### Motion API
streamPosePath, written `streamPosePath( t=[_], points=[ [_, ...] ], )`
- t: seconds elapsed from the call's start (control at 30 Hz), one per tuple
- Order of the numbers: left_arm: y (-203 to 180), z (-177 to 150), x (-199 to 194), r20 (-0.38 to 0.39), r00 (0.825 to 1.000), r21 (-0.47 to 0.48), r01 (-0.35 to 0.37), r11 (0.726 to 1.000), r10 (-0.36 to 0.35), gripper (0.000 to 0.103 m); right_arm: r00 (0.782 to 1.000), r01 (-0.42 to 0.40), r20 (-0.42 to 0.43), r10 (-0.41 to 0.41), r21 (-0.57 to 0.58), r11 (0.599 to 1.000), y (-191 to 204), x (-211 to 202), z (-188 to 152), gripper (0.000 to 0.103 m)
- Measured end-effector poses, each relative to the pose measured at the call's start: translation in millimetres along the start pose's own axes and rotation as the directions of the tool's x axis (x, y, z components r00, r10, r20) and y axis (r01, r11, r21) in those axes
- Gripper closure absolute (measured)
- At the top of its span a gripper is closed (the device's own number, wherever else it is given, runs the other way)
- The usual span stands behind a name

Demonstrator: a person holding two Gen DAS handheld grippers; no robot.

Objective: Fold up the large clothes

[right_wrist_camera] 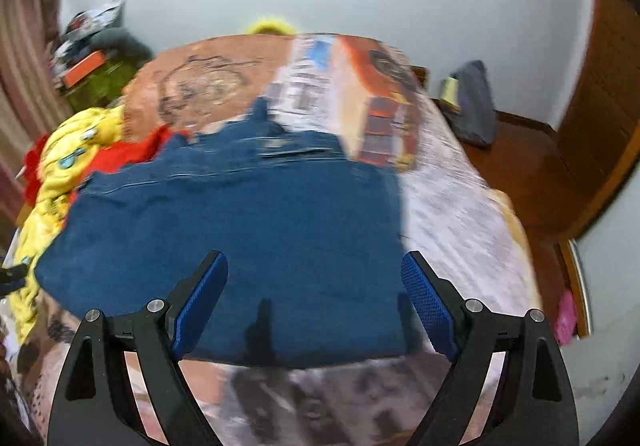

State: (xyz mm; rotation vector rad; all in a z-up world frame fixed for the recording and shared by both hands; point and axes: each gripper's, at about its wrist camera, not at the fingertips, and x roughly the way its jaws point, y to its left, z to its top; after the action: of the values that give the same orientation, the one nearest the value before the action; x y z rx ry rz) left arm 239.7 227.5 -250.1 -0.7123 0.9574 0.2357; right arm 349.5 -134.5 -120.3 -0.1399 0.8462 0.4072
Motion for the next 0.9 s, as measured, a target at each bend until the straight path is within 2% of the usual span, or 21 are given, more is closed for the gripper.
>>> streamPosePath(
  t=[0.07, 0.23, 0.33, 0.4, 0.5, 0.6, 0.73, 0.8, 0.83, 0.87, 0.9],
  points=[
    [-2.9, -7.7, 13.8, -0.044, 0.997, -0.026, 0.061, 0.998, -0.062, 0.011, 0.999, -0.033, -0.018, 0.033, -0.027, 0.999, 18.4, 11.7, 1.1, 0.016],
    [-5.5, -15.4, 41.1, -0.113, 0.983, -0.097, 0.136, 0.986, -0.146, 0.011, 0.992, -0.080, -0.107, 0.070, -0.090, 0.993, 50.6, 43.8, -8.9, 0.016],
    [-7.9, -10.3, 49.5, -0.102, 0.975, -0.126, 0.183, 0.975, -0.196, 0.011, 0.985, -0.083, -0.159, 0.062, -0.129, 0.988, 61.7, 55.9, -17.2, 0.016],
    [-8.6, -3.9, 56.1, -0.089, 0.962, -0.162, 0.240, 0.957, -0.257, 0.011, 0.986, -0.076, -0.160, 0.054, -0.137, 0.988, 62.2, 58.3, -20.6, 0.016],
    [-10.3, 7.2, 69.4, -0.071, 0.946, -0.197, 0.297, 0.934, -0.316, 0.011, 0.983, -0.102, -0.165, 0.083, -0.112, 0.988, 55.3, 55.3, -20.3, 0.016],
    [-9.3, 19.5, 79.4, -0.040, 0.942, -0.219, 0.316, 0.923, -0.332, 0.011, 0.980, -0.119, -0.169, 0.103, -0.089, 0.989, 51.4, 56.4, -20.9, 0.016],
    [-5.4, 30.5, 87.2, 0.012, 0.936, -0.227, 0.346, 0.911, -0.352, 0.012, 0.981, -0.110, -0.171, 0.092, -0.100, 0.989, 56.7, 57.4, -20.2, 0.016],
    [-0.6, 31.3, 85.5, 0.047, 0.939, -0.258, 0.341, 0.904, -0.341, 0.020, 0.981, -0.103, -0.173, 0.083, -0.108, 0.989, 59.6, 56.7, -19.8, 0.016],
    [0.4, 31.0, 84.8, 0.054, 0.946, -0.261, 0.323, 0.910, -0.321, 0.033, 0.982, -0.100, -0.174, 0.080, -0.109, 0.989, 59.7, 56.5, -19.4, 0.016],
    [1.1, 31.1, 83.7, 0.056, 0.958, -0.254, 0.285, 0.924, -0.280, 0.051, 0.981, -0.097, -0.176, 0.077, -0.108, 0.989, 60.2, 55.9, -19.0, 0.016],
    [1.7, 31.3, 83.3, 0.054, 0.963, -0.246, 0.269, 0.931, -0.264, 0.053, 0.981, -0.094, -0.179, 0.074, -0.105, 0.990, 60.3, 55.3, -18.5, 0.016]
  ],
)
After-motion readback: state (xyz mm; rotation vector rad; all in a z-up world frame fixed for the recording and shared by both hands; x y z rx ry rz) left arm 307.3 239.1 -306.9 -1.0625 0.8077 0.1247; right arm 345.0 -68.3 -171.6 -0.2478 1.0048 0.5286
